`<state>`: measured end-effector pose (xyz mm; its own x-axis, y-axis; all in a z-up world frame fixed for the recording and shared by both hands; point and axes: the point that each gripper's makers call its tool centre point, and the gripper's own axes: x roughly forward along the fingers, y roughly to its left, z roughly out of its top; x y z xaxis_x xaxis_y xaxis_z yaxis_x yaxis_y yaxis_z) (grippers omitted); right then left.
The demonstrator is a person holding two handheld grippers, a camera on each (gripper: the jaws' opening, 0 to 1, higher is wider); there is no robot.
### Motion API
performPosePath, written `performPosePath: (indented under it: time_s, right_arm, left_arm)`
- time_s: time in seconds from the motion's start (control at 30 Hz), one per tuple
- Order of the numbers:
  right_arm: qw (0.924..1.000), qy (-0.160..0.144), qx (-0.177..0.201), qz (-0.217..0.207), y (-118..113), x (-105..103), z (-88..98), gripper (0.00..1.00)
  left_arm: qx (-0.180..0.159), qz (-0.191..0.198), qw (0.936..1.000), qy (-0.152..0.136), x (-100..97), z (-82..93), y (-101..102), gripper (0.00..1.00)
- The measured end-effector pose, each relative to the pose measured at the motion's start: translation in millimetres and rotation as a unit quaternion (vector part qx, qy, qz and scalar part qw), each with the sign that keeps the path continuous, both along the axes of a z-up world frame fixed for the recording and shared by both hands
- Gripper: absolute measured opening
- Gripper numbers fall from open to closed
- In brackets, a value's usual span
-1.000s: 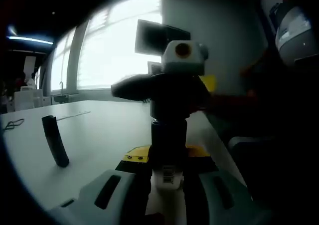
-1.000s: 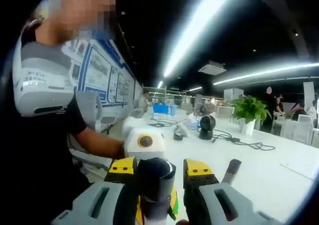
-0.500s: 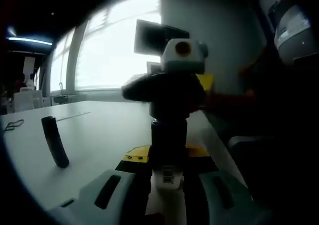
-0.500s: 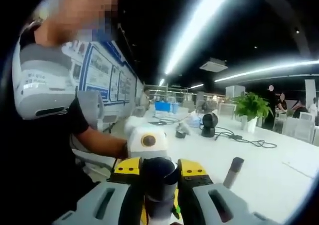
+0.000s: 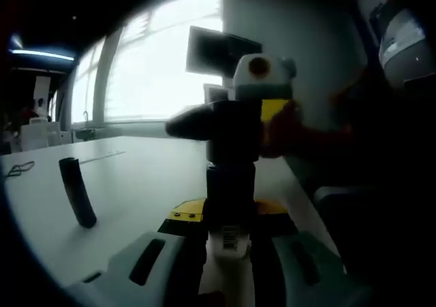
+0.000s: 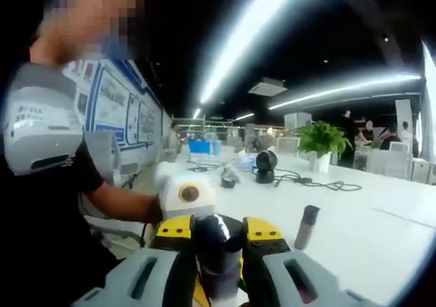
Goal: Pick up cosmetic bottle twist off cap place on table pick up cap screw tight cap place on table
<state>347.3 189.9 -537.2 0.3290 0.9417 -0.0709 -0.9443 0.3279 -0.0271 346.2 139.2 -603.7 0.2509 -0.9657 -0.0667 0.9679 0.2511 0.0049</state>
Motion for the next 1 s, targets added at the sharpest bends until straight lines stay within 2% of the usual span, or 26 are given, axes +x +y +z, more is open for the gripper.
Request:
performPosePath:
  time_s: [0.1, 0.37, 0.47, 0.67, 1.0]
  right_arm:
    - [0.9996, 0.002, 0.008, -0.026, -1, 2, -0.1, 0.2]
    - [0.9949, -0.01, -0.006, -0.1, -4, 5, 0.1, 0.2]
    - [0.9896, -0.019, -0.016, -0.142, -7, 7, 0.5, 0.2]
    - [0.9801, -0.027, -0.012, -0.196, -8, 5, 0.7, 0.2]
    - [0.9611, -0.017, 0.013, -0.276, -15, 11, 0.4, 0.2]
  left_arm:
    - [0.0, 0.003, 1.0, 0.002, 1.3, -0.3, 1, 0.14]
    - [0.0, 0.003, 1.0, 0.0, 1.7, -0.4, 1, 0.14]
    - [0.0, 0.004, 1.0, -0.001, 1.7, -0.4, 1, 0.14]
    - [0.001, 0.003, 1.0, -0.004, 0.9, -0.3, 1, 0.14]
    - [0.001, 0.006, 1.0, -0.001, 1.9, -0.5, 1, 0.14]
